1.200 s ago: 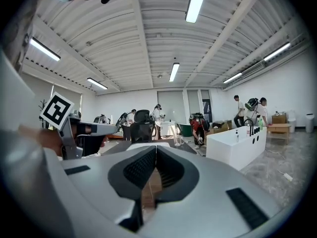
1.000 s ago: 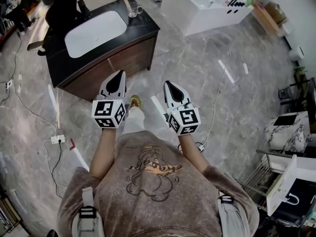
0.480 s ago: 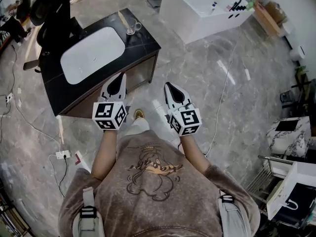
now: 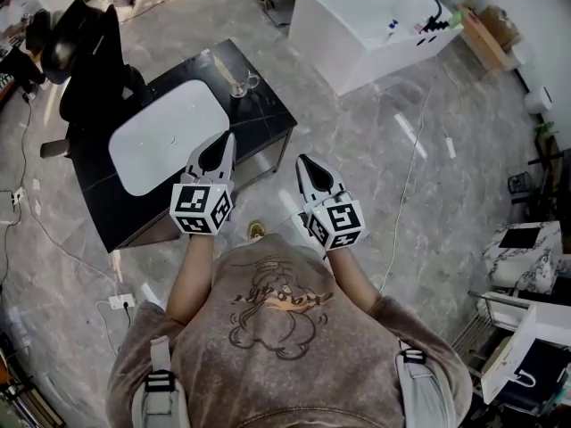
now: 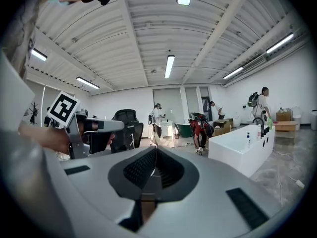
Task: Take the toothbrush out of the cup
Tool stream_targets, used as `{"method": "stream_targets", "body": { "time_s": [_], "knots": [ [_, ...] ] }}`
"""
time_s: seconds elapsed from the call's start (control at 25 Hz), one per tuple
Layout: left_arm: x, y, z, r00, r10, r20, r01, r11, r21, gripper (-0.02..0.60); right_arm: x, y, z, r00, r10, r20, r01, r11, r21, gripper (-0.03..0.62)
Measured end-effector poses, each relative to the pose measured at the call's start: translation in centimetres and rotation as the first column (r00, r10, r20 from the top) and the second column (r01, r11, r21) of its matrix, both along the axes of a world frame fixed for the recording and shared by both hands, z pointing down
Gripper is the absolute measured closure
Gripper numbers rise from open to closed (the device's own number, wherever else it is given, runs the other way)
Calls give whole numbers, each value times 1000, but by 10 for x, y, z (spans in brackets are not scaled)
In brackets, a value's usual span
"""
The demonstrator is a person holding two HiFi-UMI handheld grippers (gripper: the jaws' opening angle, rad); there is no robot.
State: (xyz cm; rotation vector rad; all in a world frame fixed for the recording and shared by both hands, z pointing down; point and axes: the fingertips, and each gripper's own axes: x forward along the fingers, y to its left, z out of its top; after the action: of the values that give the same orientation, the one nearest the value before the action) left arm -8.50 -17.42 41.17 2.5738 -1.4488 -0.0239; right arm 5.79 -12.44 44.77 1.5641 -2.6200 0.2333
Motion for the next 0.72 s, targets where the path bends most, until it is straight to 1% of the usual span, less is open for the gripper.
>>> {"method": "stream_targets", "body": {
  "time_s": [0.32, 0.52, 0.72],
  "knots": [
    [-1, -47, 0, 1000, -31, 1, 31, 1000, -1, 565, 11, -51, -6, 1000, 25, 9, -25, 1000, 10, 576],
    [6, -69, -7, 998, -58, 3, 58, 998, 24, 565, 19, -79, -12, 1000, 4, 7, -4, 1000, 28, 576],
    [5, -87, -7, 996, -91, 12, 90, 995, 37, 565, 11, -110, -9, 999, -48, 6, 48, 999, 26, 576]
  ]
}}
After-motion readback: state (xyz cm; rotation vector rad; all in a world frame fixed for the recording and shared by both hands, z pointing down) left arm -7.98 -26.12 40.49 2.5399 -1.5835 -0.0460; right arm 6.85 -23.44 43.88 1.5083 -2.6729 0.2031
